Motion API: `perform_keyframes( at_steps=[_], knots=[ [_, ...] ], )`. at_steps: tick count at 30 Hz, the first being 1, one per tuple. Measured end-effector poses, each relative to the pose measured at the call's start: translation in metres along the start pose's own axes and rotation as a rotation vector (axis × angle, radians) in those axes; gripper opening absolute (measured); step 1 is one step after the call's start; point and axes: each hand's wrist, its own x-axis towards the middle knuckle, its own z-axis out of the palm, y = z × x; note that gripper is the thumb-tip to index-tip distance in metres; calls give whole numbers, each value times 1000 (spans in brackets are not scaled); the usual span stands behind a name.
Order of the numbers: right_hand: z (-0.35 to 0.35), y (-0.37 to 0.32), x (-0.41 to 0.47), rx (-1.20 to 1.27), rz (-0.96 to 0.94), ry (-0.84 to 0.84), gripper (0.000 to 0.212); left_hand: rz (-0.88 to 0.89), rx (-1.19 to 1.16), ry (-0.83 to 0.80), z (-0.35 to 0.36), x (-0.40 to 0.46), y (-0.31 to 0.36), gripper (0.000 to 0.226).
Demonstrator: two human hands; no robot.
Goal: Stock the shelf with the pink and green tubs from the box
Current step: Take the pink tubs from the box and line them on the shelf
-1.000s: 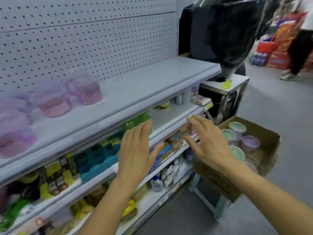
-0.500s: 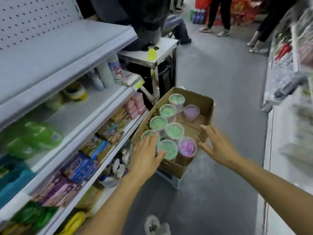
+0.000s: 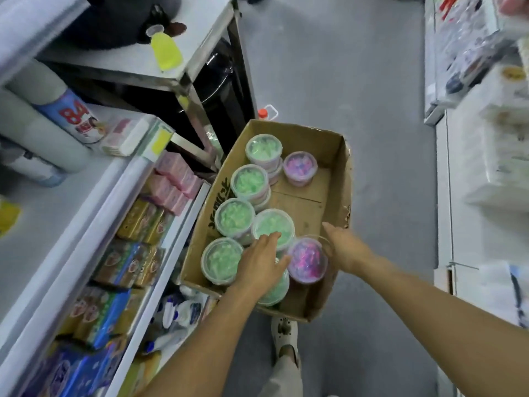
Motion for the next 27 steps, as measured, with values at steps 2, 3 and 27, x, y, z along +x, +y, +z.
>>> perform_keyframes(
  at_steps=[2,3,27],
  knots=[
    [7,0,20,13,56,-56,66,24,8,-44,6,21,-1,60],
    [11,0,28,31,76,-80,63,34,11,-65,9,30,-1,60],
    [-69,-5,88,30,-184,-295,22,-143,-742,-221,-4,90,-25,61]
  ],
)
